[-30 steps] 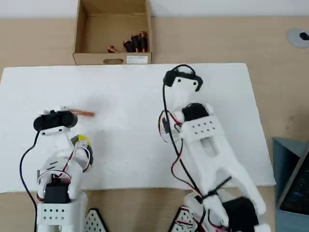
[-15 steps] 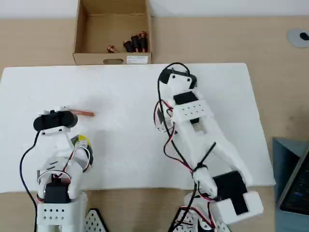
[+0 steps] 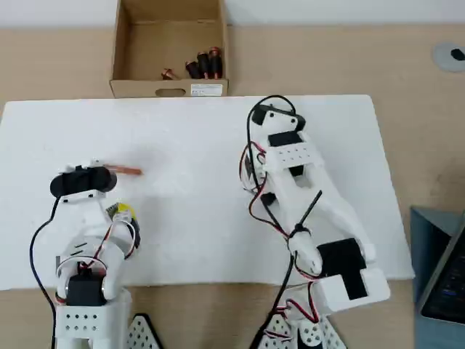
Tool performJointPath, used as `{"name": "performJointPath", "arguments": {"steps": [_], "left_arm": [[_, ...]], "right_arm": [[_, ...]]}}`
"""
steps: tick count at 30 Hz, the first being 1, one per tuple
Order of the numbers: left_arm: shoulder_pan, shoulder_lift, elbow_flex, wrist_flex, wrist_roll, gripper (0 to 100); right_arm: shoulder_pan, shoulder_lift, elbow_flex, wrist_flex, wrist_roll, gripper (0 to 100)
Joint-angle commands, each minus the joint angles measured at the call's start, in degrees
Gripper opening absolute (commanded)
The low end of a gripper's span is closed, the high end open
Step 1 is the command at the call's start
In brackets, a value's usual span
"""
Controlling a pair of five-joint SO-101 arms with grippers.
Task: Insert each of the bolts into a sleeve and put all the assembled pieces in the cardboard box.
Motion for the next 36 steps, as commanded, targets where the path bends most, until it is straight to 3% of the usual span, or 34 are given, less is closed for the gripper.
{"name": "performJointPath", "arguments": {"steps": [1,8,18,36], "left_arm": [[-0.7,-0.31,-0.53,-0.35,0.09,0],[-0.7,-0.31,-0.53,-0.35,0.09,0],[-0.7,-0.31,-0.53,-0.35,0.09,0],[-0.53,-0.31,-0.53,-0.35,0.0,0]], "right_arm": [[0.92,0.92,-2.07,-0.7,-0.44,18.7],[0.92,1.54,-2.07,-0.7,-0.18,1.2],[0.92,1.01,-6.46,1.67,-0.09,1.0],[0.75,-5.76,-37.49,28.92,-0.09,1.0]]}}
